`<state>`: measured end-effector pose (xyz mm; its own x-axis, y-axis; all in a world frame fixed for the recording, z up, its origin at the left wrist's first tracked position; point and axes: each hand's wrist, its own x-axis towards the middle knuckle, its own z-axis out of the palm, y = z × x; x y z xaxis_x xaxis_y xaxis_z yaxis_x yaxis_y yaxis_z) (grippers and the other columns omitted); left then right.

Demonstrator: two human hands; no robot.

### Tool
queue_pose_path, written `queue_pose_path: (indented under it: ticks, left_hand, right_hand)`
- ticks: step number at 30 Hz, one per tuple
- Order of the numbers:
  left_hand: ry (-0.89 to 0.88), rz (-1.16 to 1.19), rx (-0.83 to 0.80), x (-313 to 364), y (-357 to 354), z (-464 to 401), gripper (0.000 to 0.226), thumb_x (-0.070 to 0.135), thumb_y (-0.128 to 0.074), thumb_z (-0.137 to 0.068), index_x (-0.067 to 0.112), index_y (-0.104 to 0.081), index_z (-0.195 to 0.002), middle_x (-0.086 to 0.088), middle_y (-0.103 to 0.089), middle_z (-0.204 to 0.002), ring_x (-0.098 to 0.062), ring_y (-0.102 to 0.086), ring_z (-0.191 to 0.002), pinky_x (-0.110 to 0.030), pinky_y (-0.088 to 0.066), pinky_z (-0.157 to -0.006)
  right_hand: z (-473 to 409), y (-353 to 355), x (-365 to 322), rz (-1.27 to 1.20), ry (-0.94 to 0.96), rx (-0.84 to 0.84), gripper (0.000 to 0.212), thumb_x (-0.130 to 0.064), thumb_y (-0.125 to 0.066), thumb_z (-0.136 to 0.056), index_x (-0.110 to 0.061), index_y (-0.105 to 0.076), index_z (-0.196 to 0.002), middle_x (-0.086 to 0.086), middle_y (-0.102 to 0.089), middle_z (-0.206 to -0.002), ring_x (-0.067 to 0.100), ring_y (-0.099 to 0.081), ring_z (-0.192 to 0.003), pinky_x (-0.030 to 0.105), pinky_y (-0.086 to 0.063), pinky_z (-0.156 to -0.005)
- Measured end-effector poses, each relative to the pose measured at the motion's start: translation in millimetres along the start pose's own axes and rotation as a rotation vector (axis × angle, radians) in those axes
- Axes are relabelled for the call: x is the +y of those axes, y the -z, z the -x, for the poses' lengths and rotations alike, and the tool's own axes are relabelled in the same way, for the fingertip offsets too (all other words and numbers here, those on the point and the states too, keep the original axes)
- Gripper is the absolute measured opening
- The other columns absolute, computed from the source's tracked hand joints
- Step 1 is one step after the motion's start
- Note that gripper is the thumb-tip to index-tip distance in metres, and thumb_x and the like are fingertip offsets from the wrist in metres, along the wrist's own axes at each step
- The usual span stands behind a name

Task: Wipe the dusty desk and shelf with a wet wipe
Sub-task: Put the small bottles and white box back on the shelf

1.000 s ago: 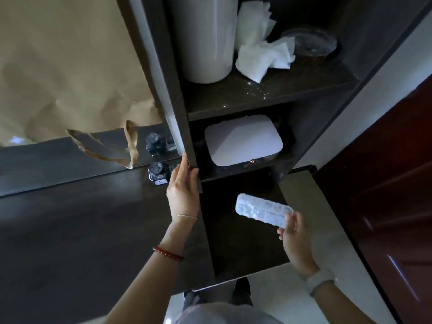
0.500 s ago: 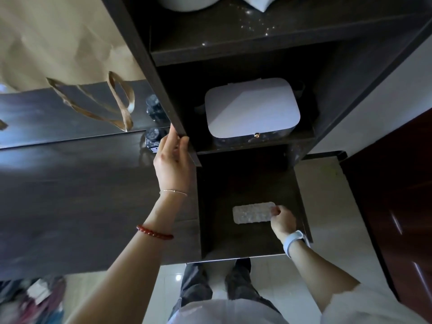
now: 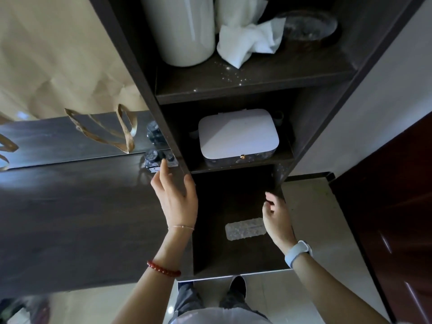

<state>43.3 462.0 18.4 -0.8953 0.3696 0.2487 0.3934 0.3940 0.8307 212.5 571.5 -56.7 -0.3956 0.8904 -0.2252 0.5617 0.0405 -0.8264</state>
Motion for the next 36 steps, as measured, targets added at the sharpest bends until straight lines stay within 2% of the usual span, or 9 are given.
queue_pose_path:
  ticks: [2, 4, 8, 14, 21, 25, 28, 33, 36]
  left_hand:
    - [0.008, 0.024, 0.024, 3.9, -1.7, 15.7, 0.053, 0.025, -0.049, -0.081, 0.003, -0.039, -0.128, -0.019, -0.045, -0.114, -0.011, -0.042, -0.099, -0.043, -0.046, -0.089]
    - [-0.031, 0.009, -0.052, 12.0, -5.4, 20.6, 0.045, 0.022, -0.051, -0.083, 0.003, -0.043, -0.123, -0.014, -0.046, -0.111, -0.018, -0.047, -0.098, -0.045, -0.047, -0.087]
    - [-0.064, 0.001, -0.208, 33.1, -23.1, 1.6, 0.048, 0.01, -0.059, -0.084, 0.006, -0.042, -0.128, -0.015, -0.042, -0.125, -0.03, -0.044, -0.117, -0.048, -0.042, -0.098]
    - [0.207, -0.016, -0.295, 54.9, -51.7, -26.0, 0.079, 0.033, -0.064, -0.081, 0.005, -0.019, -0.141, -0.02, -0.033, -0.139, -0.032, -0.027, -0.13, -0.039, -0.024, -0.107]
    - [0.276, -0.025, -0.278, 52.0, -55.4, -27.4, 0.08, 0.034, -0.07, -0.075, 0.004, -0.029, -0.137, -0.017, -0.044, -0.134, -0.034, -0.036, -0.123, -0.041, -0.03, -0.105]
    - [0.143, -0.001, -0.291, 49.7, -23.5, -2.2, 0.081, 0.031, -0.071, -0.075, 0.008, -0.026, -0.138, -0.008, -0.039, -0.138, -0.025, -0.032, -0.125, -0.033, -0.028, -0.105]
    - [0.103, 0.014, -0.362, 36.1, 11.3, 23.3, 0.079, 0.03, -0.072, -0.074, 0.014, -0.027, -0.136, 0.0, -0.039, -0.135, -0.017, -0.031, -0.121, -0.023, -0.029, -0.098]
    - [0.23, -0.051, -0.481, -12.7, 73.2, 50.4, 0.08, 0.033, -0.074, -0.072, 0.013, -0.03, -0.135, -0.004, -0.042, -0.134, -0.021, -0.036, -0.122, -0.035, -0.036, -0.103]
    - [0.299, -0.061, -0.449, -53.5, 124.1, 54.8, 0.075, 0.031, -0.076, -0.069, 0.012, -0.038, -0.13, -0.006, -0.048, -0.128, -0.022, -0.044, -0.116, -0.034, -0.04, -0.096]
  right_hand:
    - [-3.1, 12.3, -31.6, -0.078, 0.197, 0.09, 0.032, -0.005, -0.047, -0.091, -0.007, -0.049, -0.123, 0.008, -0.054, -0.115, 0.018, -0.056, -0.098, 0.012, -0.042, -0.073]
    - [-10.7, 23.7, -62.8, -0.105, 0.374, 0.188, 0.032, -0.001, -0.05, -0.089, -0.006, -0.049, -0.121, 0.004, -0.051, -0.107, 0.016, -0.055, -0.094, 0.008, -0.044, -0.076]
    - [-33.6, 33.2, -109.7, -0.044, 0.515, 0.35, 0.036, -0.016, -0.05, -0.088, -0.005, -0.048, -0.122, 0.011, -0.05, -0.116, 0.021, -0.051, -0.106, 0.022, -0.045, -0.086]
    - [-70.4, 25.0, -122.3, 0.045, 0.138, 0.171, 0.072, -0.034, -0.054, -0.089, -0.01, -0.015, -0.144, 0.015, -0.023, -0.149, 0.029, -0.024, -0.137, 0.042, -0.033, -0.104]
    - [-73.6, 22.6, -111.8, -0.06, 0.062, 0.158, 0.064, -0.037, -0.059, -0.083, -0.009, -0.034, -0.135, 0.017, -0.046, -0.13, 0.032, -0.045, -0.12, 0.045, -0.041, -0.099]
    - [-18.3, 27.4, -102.4, -0.169, 0.134, 0.232, 0.061, -0.026, -0.062, -0.085, -0.01, -0.032, -0.136, 0.014, -0.04, -0.133, 0.019, -0.045, -0.117, 0.029, -0.043, -0.094]
    - [29.6, 23.0, -84.2, -0.251, 0.14, 0.216, 0.057, -0.023, -0.061, -0.084, -0.01, -0.034, -0.133, 0.01, -0.043, -0.126, 0.017, -0.05, -0.109, 0.013, -0.05, -0.075]
    - [97.0, -16.9, -68.1, -0.252, 0.056, 0.135, 0.058, -0.052, -0.054, -0.078, -0.012, -0.045, -0.119, 0.012, -0.05, -0.117, 0.022, -0.054, -0.105, 0.02, -0.047, -0.076]
    - [130.9, -56.5, -78.1, -0.228, 0.044, 0.049, 0.049, -0.037, -0.057, -0.083, -0.006, -0.045, -0.119, 0.013, -0.051, -0.117, 0.019, -0.053, -0.102, 0.007, -0.045, -0.068]
